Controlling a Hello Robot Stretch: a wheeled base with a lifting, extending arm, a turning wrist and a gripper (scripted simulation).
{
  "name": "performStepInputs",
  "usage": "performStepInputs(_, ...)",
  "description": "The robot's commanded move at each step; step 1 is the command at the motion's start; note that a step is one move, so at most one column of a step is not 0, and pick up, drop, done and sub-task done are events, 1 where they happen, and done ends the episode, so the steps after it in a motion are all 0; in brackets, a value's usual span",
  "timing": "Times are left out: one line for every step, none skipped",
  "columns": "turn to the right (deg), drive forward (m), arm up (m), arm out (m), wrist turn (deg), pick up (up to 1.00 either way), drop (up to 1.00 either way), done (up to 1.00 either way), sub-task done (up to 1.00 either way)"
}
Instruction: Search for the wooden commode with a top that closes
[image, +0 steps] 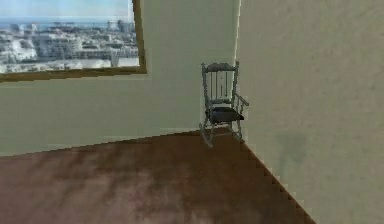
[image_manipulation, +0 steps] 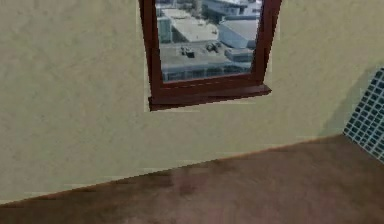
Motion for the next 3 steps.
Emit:
performStepInputs(0.0,0.2,0.0,0.0,0.0,0.0,0.0,0.0,0.0)
performStepInputs(-45.0,0.0,0.0,0.0,0.0,0.0,0.0,0.0,0.0)
performStepInputs(-12.0,0.0,0.0,0.0,0.0,0.0,0.0,0.0,0.0)
